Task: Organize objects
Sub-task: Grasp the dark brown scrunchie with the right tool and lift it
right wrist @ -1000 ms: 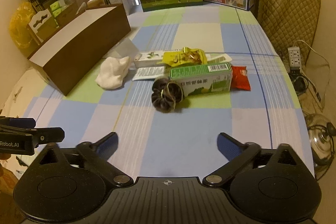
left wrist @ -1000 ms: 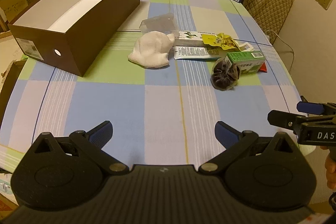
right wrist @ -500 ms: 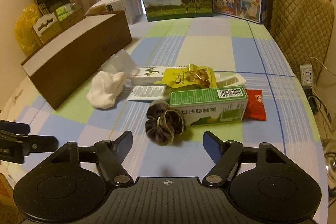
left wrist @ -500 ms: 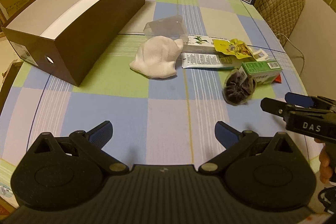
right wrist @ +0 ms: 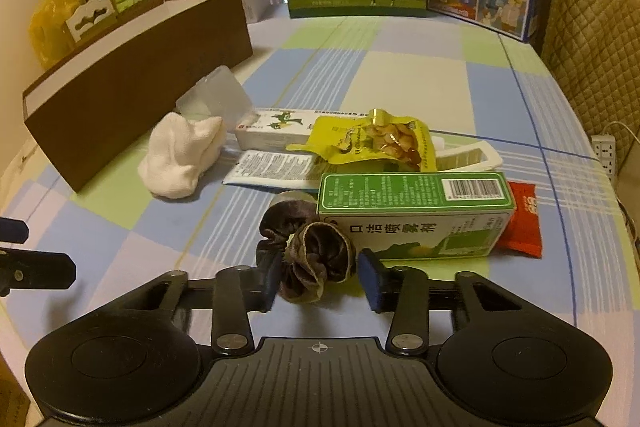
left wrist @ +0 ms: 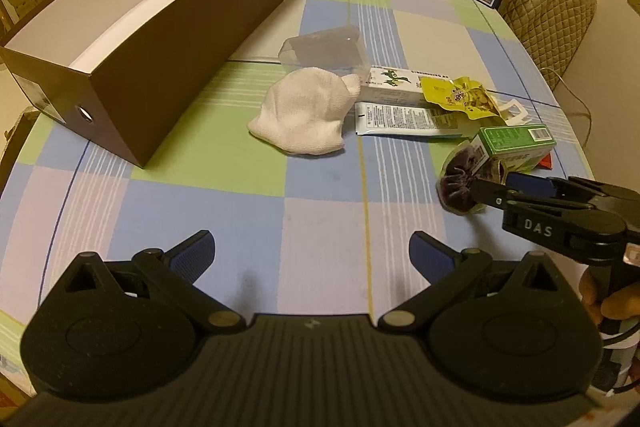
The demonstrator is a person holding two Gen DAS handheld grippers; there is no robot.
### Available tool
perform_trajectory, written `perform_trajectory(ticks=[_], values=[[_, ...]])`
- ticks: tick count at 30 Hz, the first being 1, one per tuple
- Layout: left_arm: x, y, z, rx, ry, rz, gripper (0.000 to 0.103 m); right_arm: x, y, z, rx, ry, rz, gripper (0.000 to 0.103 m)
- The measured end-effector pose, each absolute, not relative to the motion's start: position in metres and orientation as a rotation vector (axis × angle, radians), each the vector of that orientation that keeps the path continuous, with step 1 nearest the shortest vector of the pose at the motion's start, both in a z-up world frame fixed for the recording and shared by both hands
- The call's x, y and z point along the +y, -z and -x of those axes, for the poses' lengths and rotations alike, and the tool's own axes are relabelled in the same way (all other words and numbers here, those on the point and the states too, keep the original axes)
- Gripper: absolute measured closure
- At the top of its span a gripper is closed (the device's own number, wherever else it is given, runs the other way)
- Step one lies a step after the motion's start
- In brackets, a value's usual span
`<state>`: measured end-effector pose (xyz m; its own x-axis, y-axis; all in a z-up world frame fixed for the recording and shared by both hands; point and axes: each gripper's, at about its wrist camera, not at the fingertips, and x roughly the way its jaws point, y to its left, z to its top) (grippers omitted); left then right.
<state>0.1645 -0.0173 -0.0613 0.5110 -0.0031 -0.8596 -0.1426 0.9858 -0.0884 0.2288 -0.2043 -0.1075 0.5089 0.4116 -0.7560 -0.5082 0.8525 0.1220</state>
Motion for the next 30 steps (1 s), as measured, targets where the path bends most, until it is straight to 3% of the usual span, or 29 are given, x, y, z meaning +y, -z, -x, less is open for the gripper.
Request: perform_trajectory(ticks=[4,7,20,30], values=[[-0.020,0.064,-0.168,1.036,-0.083,0.155,0.001,-0.207,0.106,-0.228,0.859,-0.592,0.133,0.091],[-0.021,0.066,-0.171,1.036,-0.080,0.153,0.001,-0.208,0.098,-0.225,0.841,-0.624,0.127,0.097],[-0.024,0.071,-0.193,0.995,-0.058,0.133,0.006,-0.229,0.027,-0.229,0.668,-0.622,0.011,0.098],[-0.016,0.082,-0.245,0.937,-0.078,0.084,0.010,-0.282,0.020,-0.263,0.664,-0.455,-0.038,0.098]])
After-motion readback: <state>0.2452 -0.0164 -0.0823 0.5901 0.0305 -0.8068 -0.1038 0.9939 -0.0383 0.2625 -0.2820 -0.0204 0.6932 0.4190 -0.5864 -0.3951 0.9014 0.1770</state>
